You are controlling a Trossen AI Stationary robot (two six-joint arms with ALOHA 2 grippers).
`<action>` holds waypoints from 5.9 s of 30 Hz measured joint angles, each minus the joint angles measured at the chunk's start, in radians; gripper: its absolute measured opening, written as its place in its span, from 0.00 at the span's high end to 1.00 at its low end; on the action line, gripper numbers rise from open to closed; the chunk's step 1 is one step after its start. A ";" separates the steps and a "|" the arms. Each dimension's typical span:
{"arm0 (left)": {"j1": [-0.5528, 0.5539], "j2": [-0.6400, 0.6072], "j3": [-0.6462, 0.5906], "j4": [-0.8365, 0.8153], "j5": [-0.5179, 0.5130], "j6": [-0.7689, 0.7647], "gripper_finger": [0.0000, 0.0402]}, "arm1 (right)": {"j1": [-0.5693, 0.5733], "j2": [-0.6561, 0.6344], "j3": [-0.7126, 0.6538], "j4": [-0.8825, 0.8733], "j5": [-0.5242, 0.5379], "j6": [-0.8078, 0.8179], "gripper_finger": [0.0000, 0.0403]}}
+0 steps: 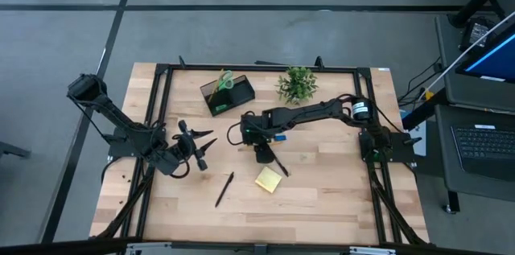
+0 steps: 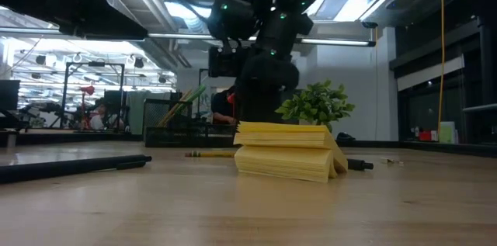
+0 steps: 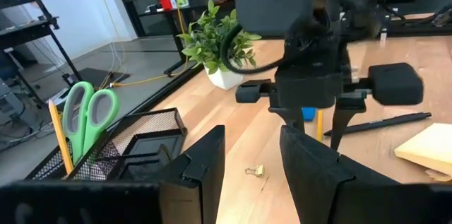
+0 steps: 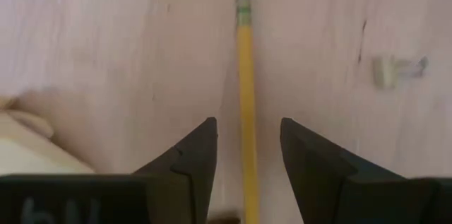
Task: Pick and place office supplies into organizer
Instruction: Put the pencil into the desk organizer
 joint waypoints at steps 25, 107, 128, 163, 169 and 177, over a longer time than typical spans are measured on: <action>0.020 0.000 0.000 0.001 0.000 -0.005 0.67 | -0.003 0.009 0.095 -0.031 0.013 0.047 0.61; 0.020 0.000 0.000 0.001 0.000 -0.008 0.67 | 0.024 0.093 0.101 -0.087 0.082 0.017 0.82; 0.020 0.000 0.000 0.001 0.000 -0.006 0.67 | 0.022 0.093 0.102 -0.112 0.035 0.017 0.91; 0.020 0.000 0.000 0.001 0.000 -0.005 0.67 | 0.025 0.100 0.151 -0.151 -0.023 -0.005 0.90; 0.020 0.000 0.000 0.001 0.000 -0.005 0.67 | 0.024 0.099 0.152 -0.148 -0.021 -0.001 0.90; 0.020 0.000 0.000 0.001 0.000 -0.005 0.67 | 0.016 0.097 0.154 -0.142 -0.018 -0.001 0.90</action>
